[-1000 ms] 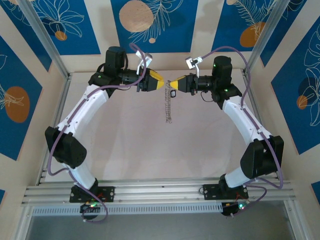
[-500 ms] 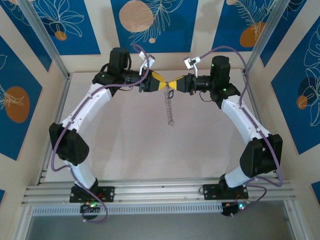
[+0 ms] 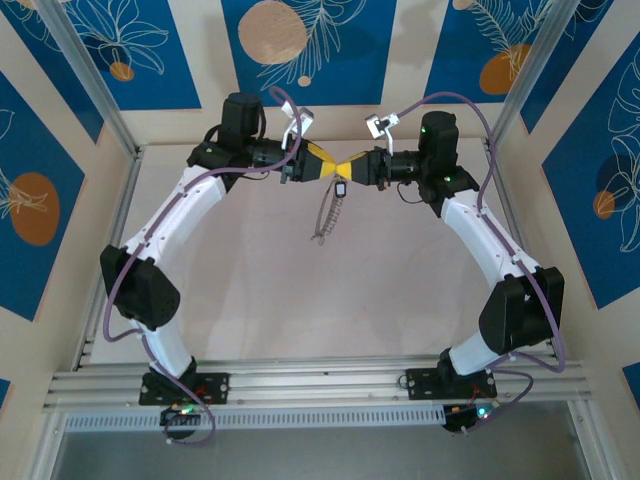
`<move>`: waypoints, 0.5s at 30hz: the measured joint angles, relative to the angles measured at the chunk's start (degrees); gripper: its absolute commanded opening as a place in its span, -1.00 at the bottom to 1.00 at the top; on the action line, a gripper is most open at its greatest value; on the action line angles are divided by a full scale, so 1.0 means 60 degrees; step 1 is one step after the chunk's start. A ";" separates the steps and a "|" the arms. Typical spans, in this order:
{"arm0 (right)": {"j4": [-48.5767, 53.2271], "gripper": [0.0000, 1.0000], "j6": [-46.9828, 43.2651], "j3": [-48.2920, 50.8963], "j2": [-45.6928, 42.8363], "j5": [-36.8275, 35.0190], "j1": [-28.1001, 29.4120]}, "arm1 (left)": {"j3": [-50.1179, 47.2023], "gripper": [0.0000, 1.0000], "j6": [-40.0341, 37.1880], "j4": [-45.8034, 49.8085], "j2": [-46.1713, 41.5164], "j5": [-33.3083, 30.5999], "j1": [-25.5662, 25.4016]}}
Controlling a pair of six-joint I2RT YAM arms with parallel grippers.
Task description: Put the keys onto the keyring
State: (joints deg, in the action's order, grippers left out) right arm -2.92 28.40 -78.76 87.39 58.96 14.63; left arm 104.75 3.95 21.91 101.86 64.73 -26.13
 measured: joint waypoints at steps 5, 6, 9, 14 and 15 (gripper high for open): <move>0.0047 -1.00 -0.0073 0.0000 0.0015 -0.0004 0.0000 | 0.0000 -0.55 -0.0015 0.0015 0.0000 0.0098 -0.0015; 0.0073 -1.00 -0.0091 0.0000 0.0015 -0.0004 0.0000 | 0.0000 -0.58 -0.0025 0.0040 0.0000 0.0142 -0.0018; 0.0120 -1.00 -0.0109 0.0000 0.0015 -0.0011 0.0000 | 0.0000 -0.63 -0.0197 0.0193 0.0000 0.0233 -0.0025; 0.0138 -1.00 -0.0106 0.0000 0.0015 -0.0015 -0.0040 | 0.0000 -0.56 -0.0328 0.0397 0.0000 0.0339 -0.0025; 0.0138 -1.00 -0.0106 0.0000 0.0015 -0.0011 -0.0047 | 0.0000 -0.57 -0.0364 0.0433 0.0000 0.0368 -0.0025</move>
State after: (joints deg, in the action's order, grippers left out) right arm -2.09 27.77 -78.76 87.48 58.89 14.35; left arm 104.75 1.76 24.51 101.86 66.94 -26.28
